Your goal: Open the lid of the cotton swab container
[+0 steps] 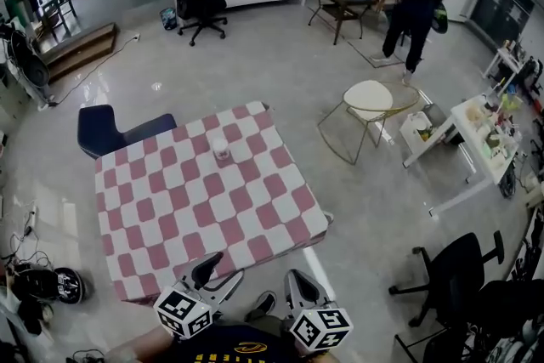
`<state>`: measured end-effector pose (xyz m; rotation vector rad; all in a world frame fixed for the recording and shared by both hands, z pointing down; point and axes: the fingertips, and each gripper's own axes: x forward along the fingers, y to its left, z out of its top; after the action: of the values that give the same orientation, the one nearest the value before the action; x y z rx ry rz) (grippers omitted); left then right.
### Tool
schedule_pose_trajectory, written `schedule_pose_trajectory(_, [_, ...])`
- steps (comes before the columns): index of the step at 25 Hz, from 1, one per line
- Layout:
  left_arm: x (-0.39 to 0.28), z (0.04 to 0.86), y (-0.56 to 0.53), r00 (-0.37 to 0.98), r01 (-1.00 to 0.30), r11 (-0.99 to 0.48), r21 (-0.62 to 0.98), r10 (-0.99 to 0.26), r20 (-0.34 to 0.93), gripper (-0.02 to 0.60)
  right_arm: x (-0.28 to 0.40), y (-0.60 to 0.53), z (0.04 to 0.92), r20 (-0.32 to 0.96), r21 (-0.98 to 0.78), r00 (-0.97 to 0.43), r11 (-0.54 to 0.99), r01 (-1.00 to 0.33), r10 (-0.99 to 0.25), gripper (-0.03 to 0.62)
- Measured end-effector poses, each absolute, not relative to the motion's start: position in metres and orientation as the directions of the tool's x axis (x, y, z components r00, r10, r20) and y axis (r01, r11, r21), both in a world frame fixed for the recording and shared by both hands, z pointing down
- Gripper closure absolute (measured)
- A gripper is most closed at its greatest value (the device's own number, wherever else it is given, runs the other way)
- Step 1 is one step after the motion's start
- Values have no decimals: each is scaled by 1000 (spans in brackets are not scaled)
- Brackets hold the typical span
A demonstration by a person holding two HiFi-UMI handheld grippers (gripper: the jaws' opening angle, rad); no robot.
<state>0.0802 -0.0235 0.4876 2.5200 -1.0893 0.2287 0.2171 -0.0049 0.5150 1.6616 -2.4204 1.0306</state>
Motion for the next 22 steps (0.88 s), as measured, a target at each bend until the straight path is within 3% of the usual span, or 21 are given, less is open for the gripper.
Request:
schedule_pose_trajectory(8, [88, 484, -57, 603, -797, -550, 250, -742, 292, 331, 240, -30, 518, 382, -508, -485, 260, -821, -787, 582])
schedule_pose_trajectory(17, [34, 503, -133, 490, -871, -469, 145, -811, 320, 331, 235, -52, 536, 414, -519, -498, 252, -817, -762, 582])
schedule_pose_trajectory(22, [8, 502, -169, 461, -886, -449, 114, -834, 302, 331, 223, -89, 515, 365, -417, -466, 306, -856, -806, 582])
